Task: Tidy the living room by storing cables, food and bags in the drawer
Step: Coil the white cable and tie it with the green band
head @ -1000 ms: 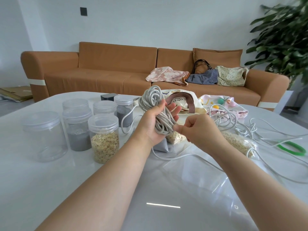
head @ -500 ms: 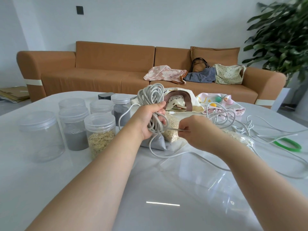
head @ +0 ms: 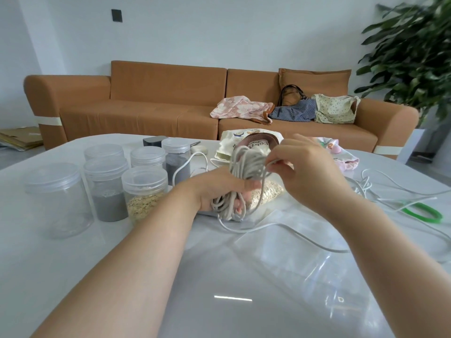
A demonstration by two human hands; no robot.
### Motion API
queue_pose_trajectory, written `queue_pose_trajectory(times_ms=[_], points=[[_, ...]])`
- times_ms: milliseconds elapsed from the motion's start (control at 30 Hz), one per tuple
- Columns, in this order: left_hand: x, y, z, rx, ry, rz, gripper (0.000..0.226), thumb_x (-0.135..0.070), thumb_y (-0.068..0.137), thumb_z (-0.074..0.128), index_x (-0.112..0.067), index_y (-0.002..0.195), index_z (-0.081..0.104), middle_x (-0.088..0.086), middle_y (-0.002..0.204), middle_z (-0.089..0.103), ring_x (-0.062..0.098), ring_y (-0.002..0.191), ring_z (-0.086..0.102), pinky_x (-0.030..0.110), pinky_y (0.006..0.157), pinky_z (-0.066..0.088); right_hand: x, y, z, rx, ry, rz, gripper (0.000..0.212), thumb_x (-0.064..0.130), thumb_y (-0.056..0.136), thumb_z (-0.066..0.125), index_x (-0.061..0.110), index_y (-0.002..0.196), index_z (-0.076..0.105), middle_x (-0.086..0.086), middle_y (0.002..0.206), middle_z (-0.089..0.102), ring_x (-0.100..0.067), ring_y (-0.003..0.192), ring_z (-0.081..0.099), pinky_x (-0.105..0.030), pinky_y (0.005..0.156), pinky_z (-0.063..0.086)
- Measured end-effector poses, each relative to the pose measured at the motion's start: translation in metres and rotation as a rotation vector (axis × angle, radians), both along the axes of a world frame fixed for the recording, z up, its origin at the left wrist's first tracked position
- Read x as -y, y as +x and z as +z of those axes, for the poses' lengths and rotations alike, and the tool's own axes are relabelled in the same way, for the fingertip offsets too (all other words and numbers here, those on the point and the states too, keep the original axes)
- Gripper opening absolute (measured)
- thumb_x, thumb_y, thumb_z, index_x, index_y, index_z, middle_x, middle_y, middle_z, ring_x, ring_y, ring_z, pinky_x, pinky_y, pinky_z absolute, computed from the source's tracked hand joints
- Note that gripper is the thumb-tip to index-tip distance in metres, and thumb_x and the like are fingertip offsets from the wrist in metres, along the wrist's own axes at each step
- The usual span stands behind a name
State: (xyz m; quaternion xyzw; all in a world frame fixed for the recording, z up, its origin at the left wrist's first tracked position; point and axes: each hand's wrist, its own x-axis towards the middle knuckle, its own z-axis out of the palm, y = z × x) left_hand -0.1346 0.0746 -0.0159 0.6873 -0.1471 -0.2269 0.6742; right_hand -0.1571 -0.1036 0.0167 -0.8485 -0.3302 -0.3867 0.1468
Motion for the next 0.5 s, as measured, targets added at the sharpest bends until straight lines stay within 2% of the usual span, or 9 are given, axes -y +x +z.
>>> queue_pose_trajectory(times_ms=[100, 133, 200, 267, 367, 500], points=[[0.004, -0.003, -0.002, -0.034, -0.049, -0.157, 0.083, -0.038, 0.028, 0.096, -0.003, 0.09, 0.052, 0.0, 0.05, 0.05, 0.007, 0.039, 0.047, 0.018, 0.041, 0.043, -0.002, -0.005, 0.002, -0.013, 0.09, 0.076, 0.002, 0.009, 0.068, 0.067, 0.007, 0.069, 0.069, 0.0, 0.063, 0.061, -0.016, 0.061, 0.049, -0.032, 0.057, 0.044], [0.006, -0.003, -0.003, -0.049, -0.051, -0.164, 0.086, -0.038, 0.025, 0.096, -0.003, 0.09, 0.052, 0.0, 0.05, 0.049, 0.007, 0.039, 0.046, 0.017, 0.041, 0.043, -0.003, -0.006, 0.003, -0.024, 0.126, 0.08, 0.003, 0.01, 0.067, 0.069, 0.008, 0.069, 0.069, 0.002, 0.063, 0.059, -0.008, 0.059, 0.047, -0.028, 0.057, 0.043], [0.01, -0.004, -0.002, -0.066, -0.025, -0.158, 0.081, -0.04, 0.023, 0.096, -0.004, 0.084, 0.056, 0.0, 0.051, 0.048, 0.007, 0.041, 0.044, 0.017, 0.042, 0.043, -0.002, -0.009, 0.005, -0.071, 0.194, 0.068, 0.005, 0.009, 0.066, 0.074, 0.01, 0.069, 0.07, 0.008, 0.063, 0.056, 0.002, 0.058, 0.048, -0.011, 0.058, 0.038], [0.013, -0.007, -0.001, -0.071, 0.001, -0.163, 0.065, -0.039, 0.032, 0.092, -0.005, 0.078, 0.06, -0.001, 0.05, 0.045, 0.006, 0.042, 0.042, 0.016, 0.041, 0.041, -0.002, -0.012, 0.006, -0.127, 0.231, 0.047, 0.01, 0.004, 0.065, 0.077, 0.012, 0.068, 0.07, 0.01, 0.063, 0.056, -0.001, 0.059, 0.051, -0.009, 0.06, 0.039], [0.018, -0.014, 0.001, 0.008, 0.167, -0.158, 0.051, -0.039, 0.057, 0.078, -0.004, 0.087, 0.058, -0.001, 0.051, 0.046, 0.006, 0.04, 0.042, 0.016, 0.042, 0.041, -0.007, -0.016, 0.006, -0.191, 0.275, 0.034, 0.013, 0.0, 0.065, 0.076, 0.011, 0.069, 0.071, 0.021, 0.062, 0.054, 0.001, 0.063, 0.054, -0.01, 0.061, 0.042], [0.029, -0.017, -0.001, 0.115, 0.432, -0.139, 0.028, -0.025, 0.08, 0.075, -0.004, 0.08, 0.056, 0.011, 0.066, 0.052, 0.012, 0.044, 0.049, 0.021, 0.049, 0.046, -0.012, -0.014, 0.004, -0.271, 0.236, -0.027, 0.013, 0.001, 0.067, 0.076, 0.014, 0.069, 0.072, 0.022, 0.063, 0.054, -0.001, 0.062, 0.053, -0.027, 0.065, 0.048]])
